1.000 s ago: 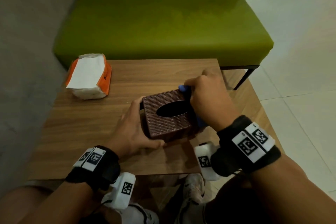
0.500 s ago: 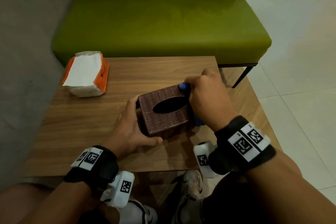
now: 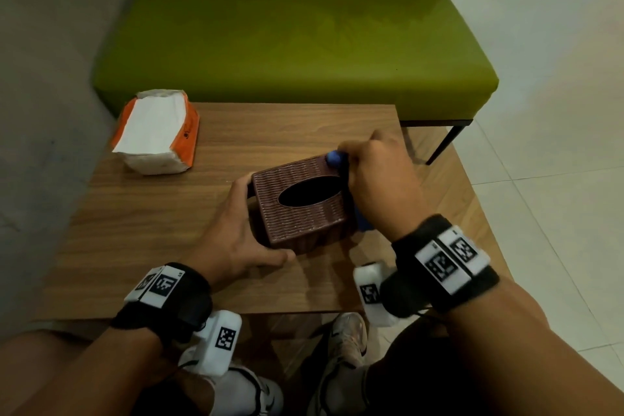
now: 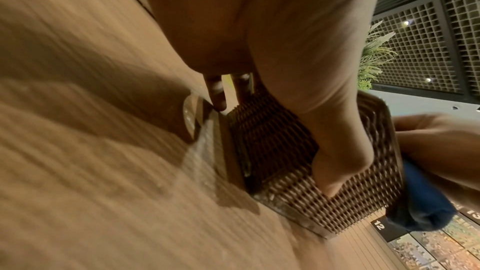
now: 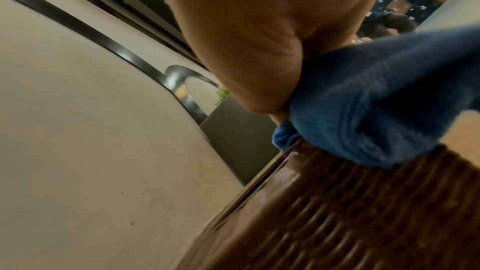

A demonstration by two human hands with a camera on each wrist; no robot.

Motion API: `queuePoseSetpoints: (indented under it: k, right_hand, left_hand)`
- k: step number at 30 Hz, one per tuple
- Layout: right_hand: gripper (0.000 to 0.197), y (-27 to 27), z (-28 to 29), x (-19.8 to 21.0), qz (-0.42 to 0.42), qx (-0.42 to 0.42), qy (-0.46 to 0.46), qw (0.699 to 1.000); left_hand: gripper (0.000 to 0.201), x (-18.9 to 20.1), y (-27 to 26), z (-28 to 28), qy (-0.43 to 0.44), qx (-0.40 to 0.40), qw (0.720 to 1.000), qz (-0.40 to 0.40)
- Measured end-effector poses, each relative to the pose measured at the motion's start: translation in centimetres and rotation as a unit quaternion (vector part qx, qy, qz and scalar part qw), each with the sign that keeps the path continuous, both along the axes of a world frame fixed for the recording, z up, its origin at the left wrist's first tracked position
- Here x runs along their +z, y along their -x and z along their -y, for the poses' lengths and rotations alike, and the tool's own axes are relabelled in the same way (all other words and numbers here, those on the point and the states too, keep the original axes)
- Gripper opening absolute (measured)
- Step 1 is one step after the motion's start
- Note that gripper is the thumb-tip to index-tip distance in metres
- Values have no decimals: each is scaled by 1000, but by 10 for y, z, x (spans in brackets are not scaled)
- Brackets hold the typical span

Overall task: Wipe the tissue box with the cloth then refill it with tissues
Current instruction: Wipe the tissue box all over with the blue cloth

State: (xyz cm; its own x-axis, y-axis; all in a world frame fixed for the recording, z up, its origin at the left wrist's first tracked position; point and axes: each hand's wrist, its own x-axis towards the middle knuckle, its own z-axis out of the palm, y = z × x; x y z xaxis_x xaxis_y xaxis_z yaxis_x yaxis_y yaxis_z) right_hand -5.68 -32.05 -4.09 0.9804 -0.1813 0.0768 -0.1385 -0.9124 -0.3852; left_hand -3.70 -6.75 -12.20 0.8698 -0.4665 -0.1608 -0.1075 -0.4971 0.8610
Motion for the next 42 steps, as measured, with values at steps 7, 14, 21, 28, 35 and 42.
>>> queuePoseSetpoints:
  k: [7,14,21,28,35,42]
  right_hand:
    - [29,52,-2,4,18,32,-12,999]
    - [24,94,-88,2,12,104,-4,995]
    - [22,91,-22,2,-12,-8,7,1000]
    - [16,94,-93,16,-19,39,3,999]
    - [34,90,-32,18,-62,1,46,997]
    - [16,93,-97,20,-34,45,25,998]
  left_hand:
    - [138,1,0,0,11,7,1000,5]
    - [129,4,4,1,65,6,998,-7]
    - [136,-1,0,-3,44,-1,999,10]
    - [137,1,-1,2,48,9,999,-7]
    - [136,1,1,0,33,10,999,6]
    - [133,5,1,4,58,15,998,-19]
